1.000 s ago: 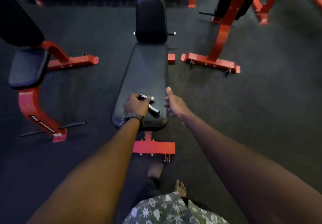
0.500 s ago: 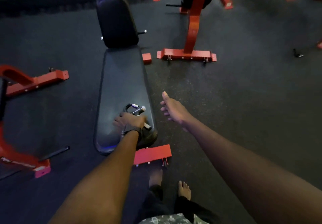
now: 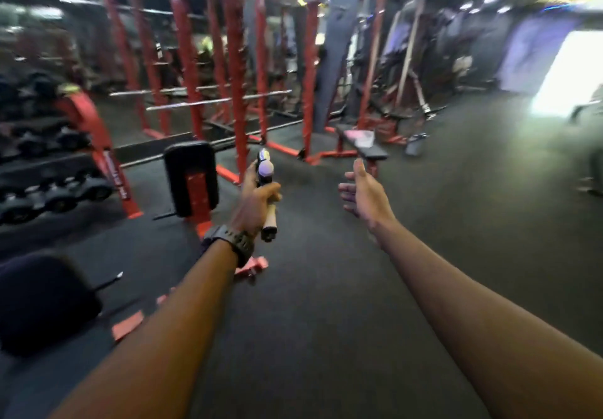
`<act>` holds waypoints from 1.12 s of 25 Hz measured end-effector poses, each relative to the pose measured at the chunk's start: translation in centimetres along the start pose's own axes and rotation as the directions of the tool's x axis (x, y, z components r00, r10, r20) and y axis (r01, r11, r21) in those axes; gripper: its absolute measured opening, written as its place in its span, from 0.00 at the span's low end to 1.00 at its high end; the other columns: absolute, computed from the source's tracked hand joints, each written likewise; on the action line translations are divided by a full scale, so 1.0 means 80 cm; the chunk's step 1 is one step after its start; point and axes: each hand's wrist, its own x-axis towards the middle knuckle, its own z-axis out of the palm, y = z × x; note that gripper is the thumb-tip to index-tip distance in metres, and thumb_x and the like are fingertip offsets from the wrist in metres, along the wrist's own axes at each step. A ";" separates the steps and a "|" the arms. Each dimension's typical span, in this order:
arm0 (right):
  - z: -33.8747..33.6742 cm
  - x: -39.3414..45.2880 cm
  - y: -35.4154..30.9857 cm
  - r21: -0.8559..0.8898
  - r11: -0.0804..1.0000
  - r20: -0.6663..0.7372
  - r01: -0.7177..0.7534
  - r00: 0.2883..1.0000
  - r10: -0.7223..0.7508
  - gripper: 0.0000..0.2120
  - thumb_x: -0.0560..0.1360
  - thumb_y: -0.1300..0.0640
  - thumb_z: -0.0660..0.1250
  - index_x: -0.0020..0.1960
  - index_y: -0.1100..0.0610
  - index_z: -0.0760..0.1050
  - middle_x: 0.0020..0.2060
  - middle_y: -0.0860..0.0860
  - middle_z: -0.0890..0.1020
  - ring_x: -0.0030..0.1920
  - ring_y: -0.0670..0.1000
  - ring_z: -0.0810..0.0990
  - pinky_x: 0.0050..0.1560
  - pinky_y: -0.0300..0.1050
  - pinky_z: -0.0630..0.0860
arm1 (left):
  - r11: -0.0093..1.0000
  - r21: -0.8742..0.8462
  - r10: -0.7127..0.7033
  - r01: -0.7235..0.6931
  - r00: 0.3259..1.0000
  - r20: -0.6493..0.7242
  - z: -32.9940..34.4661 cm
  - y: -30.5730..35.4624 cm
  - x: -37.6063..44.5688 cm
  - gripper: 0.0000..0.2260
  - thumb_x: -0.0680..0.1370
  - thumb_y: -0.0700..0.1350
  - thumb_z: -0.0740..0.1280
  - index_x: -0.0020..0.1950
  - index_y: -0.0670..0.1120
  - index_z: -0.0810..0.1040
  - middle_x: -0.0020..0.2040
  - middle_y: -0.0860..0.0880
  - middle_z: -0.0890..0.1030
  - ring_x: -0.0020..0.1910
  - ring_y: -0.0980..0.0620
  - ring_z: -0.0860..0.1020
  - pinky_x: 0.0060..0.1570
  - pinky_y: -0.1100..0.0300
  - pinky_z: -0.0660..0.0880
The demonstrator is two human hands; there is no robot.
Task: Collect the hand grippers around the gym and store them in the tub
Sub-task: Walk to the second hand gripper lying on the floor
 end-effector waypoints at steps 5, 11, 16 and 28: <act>-0.145 -0.003 -0.022 -0.074 0.997 -0.281 0.005 0.959 -0.025 0.22 0.79 0.34 0.54 0.44 0.51 0.73 0.39 0.53 0.79 0.33 0.48 0.75 0.31 0.42 0.70 | 0.996 -0.082 -0.031 0.047 0.983 0.180 0.160 0.013 0.014 0.18 0.71 0.42 0.71 0.56 0.47 0.67 0.40 0.51 0.72 0.35 0.53 0.71 0.35 0.57 0.71; -0.248 0.017 -0.042 -0.061 0.997 -0.286 0.053 0.956 -0.069 0.25 0.78 0.32 0.55 0.51 0.53 0.74 0.40 0.52 0.79 0.36 0.48 0.74 0.33 0.41 0.71 | 0.995 -0.052 -0.071 0.089 0.960 0.269 0.272 0.002 0.035 0.14 0.75 0.33 0.66 0.56 0.45 0.70 0.41 0.48 0.76 0.37 0.51 0.76 0.38 0.54 0.76; -0.314 0.066 -0.037 -0.115 0.992 -0.259 0.050 0.963 -0.079 0.25 0.77 0.29 0.54 0.49 0.50 0.74 0.43 0.52 0.81 0.40 0.50 0.77 0.39 0.44 0.74 | 0.999 -0.014 -0.041 0.046 0.970 0.238 0.331 -0.014 0.084 0.10 0.75 0.34 0.66 0.56 0.41 0.74 0.41 0.46 0.78 0.40 0.48 0.78 0.46 0.48 0.78; -0.375 0.311 0.020 -0.165 0.986 -0.232 0.002 0.972 -0.040 0.25 0.76 0.29 0.53 0.49 0.48 0.74 0.45 0.52 0.82 0.41 0.49 0.78 0.41 0.45 0.75 | 0.998 0.062 0.008 -0.029 0.949 0.315 0.435 -0.121 0.318 0.11 0.74 0.38 0.69 0.57 0.40 0.76 0.43 0.47 0.81 0.41 0.48 0.80 0.44 0.49 0.78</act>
